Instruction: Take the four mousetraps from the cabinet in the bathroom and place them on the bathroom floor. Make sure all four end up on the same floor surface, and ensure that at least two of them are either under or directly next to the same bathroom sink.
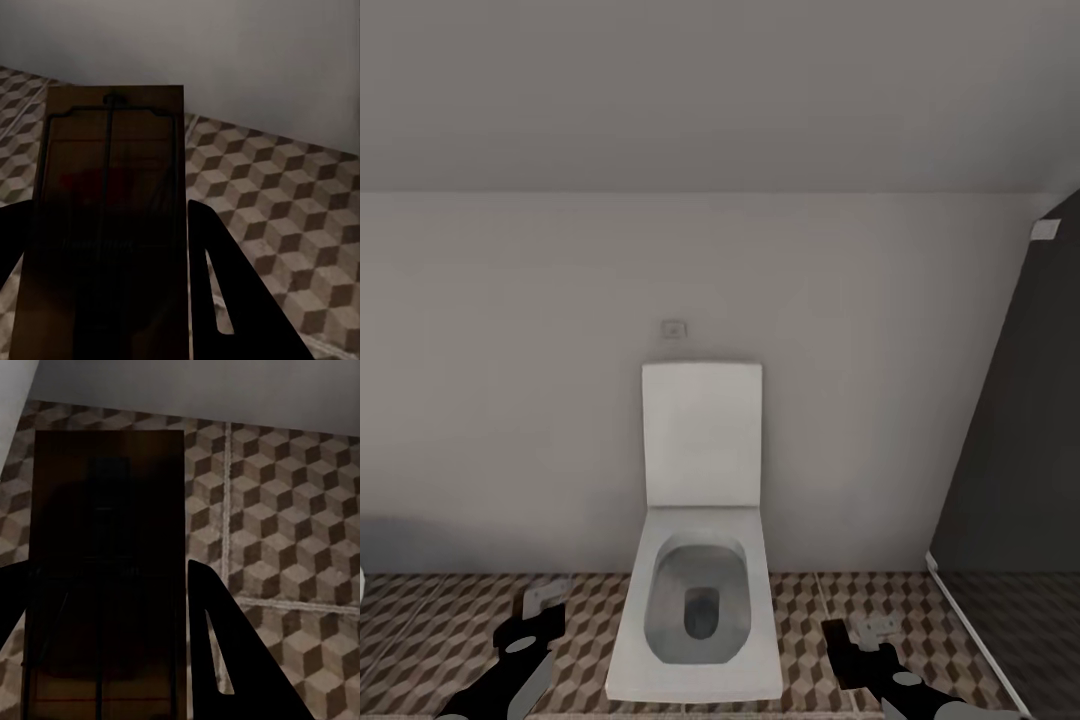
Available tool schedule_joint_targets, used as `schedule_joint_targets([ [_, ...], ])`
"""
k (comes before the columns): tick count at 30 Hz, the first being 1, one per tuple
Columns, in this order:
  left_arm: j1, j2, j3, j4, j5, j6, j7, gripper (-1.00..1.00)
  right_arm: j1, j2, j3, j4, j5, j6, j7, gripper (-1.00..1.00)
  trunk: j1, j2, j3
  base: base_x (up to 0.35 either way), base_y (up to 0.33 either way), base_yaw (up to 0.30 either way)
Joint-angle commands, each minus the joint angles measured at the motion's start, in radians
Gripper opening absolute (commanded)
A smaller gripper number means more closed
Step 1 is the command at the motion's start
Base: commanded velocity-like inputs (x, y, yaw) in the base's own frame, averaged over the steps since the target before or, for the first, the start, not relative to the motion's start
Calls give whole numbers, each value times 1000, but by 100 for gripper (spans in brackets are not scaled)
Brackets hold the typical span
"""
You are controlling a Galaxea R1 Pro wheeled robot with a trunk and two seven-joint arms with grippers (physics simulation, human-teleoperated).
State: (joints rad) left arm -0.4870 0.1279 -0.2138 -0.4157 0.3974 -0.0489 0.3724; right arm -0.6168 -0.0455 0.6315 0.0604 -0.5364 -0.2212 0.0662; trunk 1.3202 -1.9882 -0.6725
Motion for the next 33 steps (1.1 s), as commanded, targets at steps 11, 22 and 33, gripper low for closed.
schedule_joint_targets([
  [11, -1, 1, -7, 0, 8, -7, 2, -100, -1, 1, 7, 4, -12, -6, 7, -100, 42, -78, -36, 0, 0, 0],
  [22, -1, 1, -7, 0, 9, -8, 1, -100, -1, 1, 7, 4, -12, -6, 6, -100, 84, -155, -70, 0, 0, 0],
  [33, -1, 1, -7, 0, 9, -9, 0, -100, -1, 1, 7, 4, -12, -6, 6, -100, 126, -232, -105, 0, 0, 0],
])
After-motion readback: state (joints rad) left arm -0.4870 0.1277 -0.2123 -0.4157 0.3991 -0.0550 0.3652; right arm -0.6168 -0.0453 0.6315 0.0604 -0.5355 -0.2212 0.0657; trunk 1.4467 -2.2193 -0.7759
